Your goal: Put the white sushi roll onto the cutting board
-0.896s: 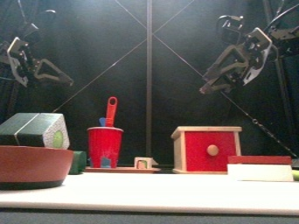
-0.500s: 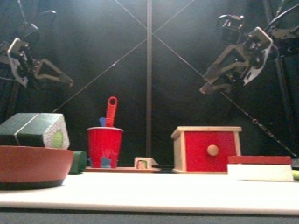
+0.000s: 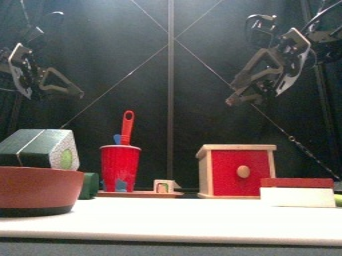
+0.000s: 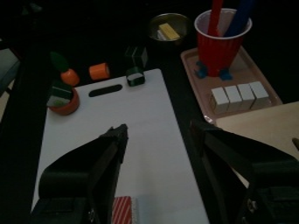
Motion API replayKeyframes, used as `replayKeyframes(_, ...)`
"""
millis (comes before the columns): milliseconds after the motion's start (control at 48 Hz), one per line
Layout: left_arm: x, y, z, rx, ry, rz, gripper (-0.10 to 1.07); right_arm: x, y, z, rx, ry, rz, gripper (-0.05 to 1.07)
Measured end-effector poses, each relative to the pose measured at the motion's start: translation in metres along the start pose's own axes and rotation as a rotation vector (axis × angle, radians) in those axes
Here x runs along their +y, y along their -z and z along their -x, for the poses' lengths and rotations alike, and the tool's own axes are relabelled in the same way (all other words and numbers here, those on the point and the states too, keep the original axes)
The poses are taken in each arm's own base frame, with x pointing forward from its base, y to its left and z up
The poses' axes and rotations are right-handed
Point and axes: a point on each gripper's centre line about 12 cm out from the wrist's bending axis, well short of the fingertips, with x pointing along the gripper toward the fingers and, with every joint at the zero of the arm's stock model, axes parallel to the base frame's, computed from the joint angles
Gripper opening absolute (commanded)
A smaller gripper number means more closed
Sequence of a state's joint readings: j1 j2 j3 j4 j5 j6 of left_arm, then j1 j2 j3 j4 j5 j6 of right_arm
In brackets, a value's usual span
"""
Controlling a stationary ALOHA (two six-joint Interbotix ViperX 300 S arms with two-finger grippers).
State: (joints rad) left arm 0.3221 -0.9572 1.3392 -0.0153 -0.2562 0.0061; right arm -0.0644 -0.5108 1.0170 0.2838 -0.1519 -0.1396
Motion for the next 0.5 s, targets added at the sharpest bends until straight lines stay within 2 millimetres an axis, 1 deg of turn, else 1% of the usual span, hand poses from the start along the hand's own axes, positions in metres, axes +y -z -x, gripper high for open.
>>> replayKeyframes(146, 0.000, 0.000, 0.000, 0.000, -0.001, 0.000, 0.00, 0.003, -0.011, -0.017, 0.014, -0.003, -0.016, 0.91)
replayKeyframes(250, 0.000, -0.002, 0.000, -0.005, -0.001, -0.001, 0.00, 0.005, -0.019, -0.025, 0.033, -0.004, -0.054, 0.91)
replayKeyframes(438, 0.000, -0.003, 0.000, -0.006, 0.000, -0.004, 0.00, -0.005, -0.053, -0.037, 0.024, 0.023, -0.306, 0.91)
replayKeyframes(500, 0.000, -0.003, 0.000, -0.006, 0.000, -0.006, 0.00, -0.010, -0.067, -0.043, 0.026, 0.024, -0.387, 0.91)
